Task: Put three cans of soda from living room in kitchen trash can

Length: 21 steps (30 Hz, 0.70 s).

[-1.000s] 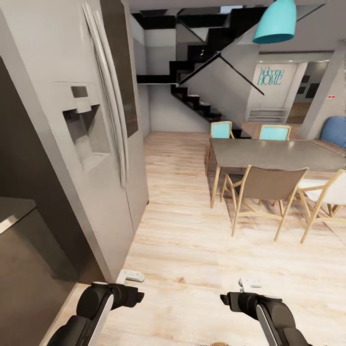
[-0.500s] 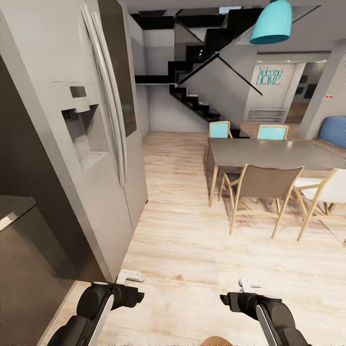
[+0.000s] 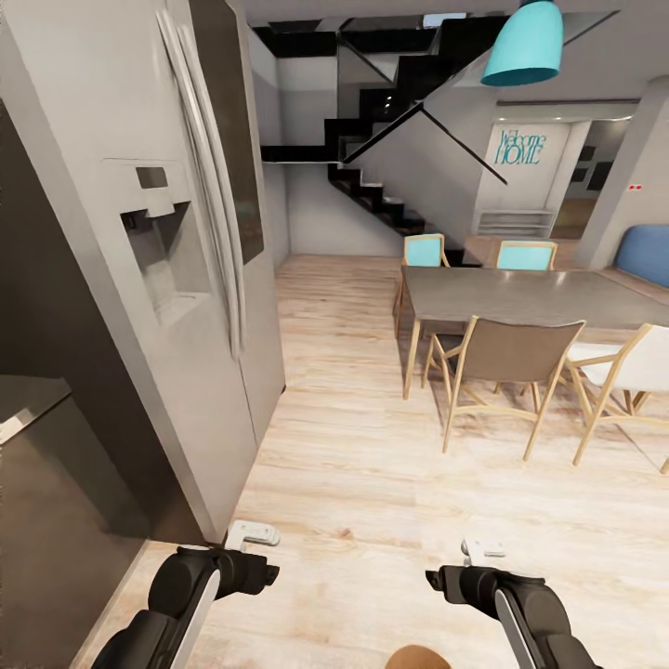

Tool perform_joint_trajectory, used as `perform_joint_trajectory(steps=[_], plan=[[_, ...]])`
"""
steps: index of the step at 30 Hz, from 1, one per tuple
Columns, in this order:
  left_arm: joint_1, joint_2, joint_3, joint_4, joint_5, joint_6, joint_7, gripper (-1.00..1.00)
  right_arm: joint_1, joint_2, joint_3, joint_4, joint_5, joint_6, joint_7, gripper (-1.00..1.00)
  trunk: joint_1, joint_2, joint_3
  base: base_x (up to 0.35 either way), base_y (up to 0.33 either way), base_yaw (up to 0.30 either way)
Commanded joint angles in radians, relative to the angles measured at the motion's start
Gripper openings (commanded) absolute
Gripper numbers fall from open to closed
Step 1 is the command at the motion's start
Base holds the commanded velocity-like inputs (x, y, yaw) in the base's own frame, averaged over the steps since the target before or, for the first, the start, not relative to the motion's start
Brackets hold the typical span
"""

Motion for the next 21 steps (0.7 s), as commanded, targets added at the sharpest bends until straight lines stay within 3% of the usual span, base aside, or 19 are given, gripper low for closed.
perform_joint_trajectory(steps=[1,21], plan=[[0.0,0.0,0.0,0.0,0.0,0.0,0.0,1.0,0.0,0.0,0.0,0.002,0.0,0.0,0.0,1.0,0.0,0.0,0.0,-0.011,0.0,0.0],[0.0,0.0,0.0,0.0,0.0,0.0,-0.001,1.0,0.0,0.002,0.005,0.025,-0.001,-0.001,-0.002,1.0,0.0,0.0,0.0,-0.002,0.0,0.0]])
